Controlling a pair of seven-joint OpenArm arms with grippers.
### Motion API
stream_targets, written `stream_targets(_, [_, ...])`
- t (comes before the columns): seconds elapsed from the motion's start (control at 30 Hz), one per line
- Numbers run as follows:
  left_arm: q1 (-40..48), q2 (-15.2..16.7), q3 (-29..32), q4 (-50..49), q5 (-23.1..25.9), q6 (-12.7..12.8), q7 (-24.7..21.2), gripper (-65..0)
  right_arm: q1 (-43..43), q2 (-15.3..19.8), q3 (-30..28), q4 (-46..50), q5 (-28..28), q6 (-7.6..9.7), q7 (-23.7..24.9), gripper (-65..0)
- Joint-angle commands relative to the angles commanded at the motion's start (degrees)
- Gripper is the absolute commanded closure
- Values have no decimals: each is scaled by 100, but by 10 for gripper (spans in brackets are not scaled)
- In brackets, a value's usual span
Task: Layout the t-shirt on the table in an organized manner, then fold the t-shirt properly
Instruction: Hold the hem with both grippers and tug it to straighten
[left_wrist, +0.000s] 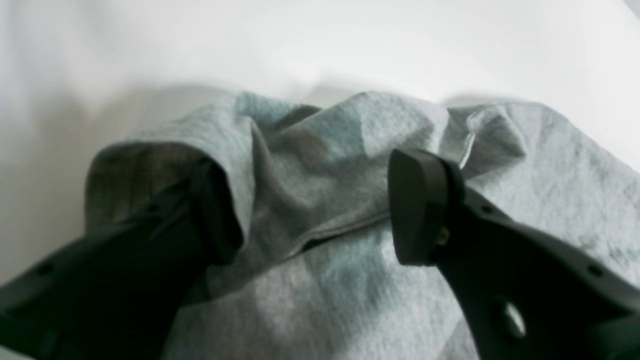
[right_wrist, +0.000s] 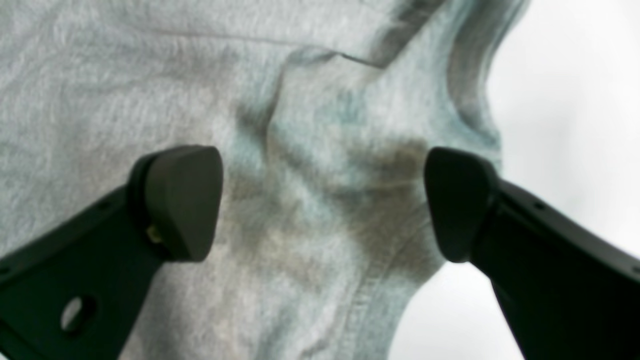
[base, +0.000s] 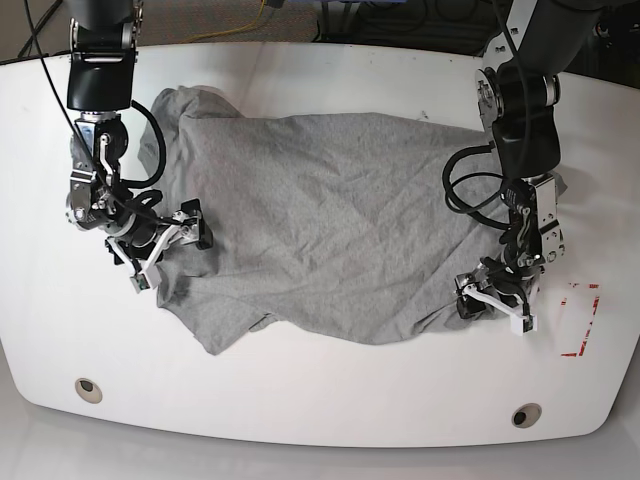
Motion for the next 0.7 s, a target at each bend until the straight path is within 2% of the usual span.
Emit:
stream_targets(0.03, [0, -9, 0, 0, 0, 0, 0, -270, 0, 0, 0, 0, 0, 0, 0, -600])
stream_targets(0.07, [0, -9, 0, 0, 0, 0, -26, -210, 0, 0, 0, 0, 0, 0, 0, -600])
stream_targets(0.17, [0, -9, 0, 0, 18, 0, -167, -118, -9, 0, 0, 0, 0, 0, 0, -600])
stream_targets(0.27, [0, -9, 0, 0, 26, 0, -281, -60, -18, 0, 0, 9, 0, 0, 0, -600])
stream_targets(0.57, [0, -141, -26, 44, -9, 0, -308, -38, -18, 0, 0, 9, 0, 0, 0, -600])
stream_targets(0.7, [-9, -281, -316, 158, -9, 0, -290, -36, -26, 0, 0, 18, 0, 0, 0, -600])
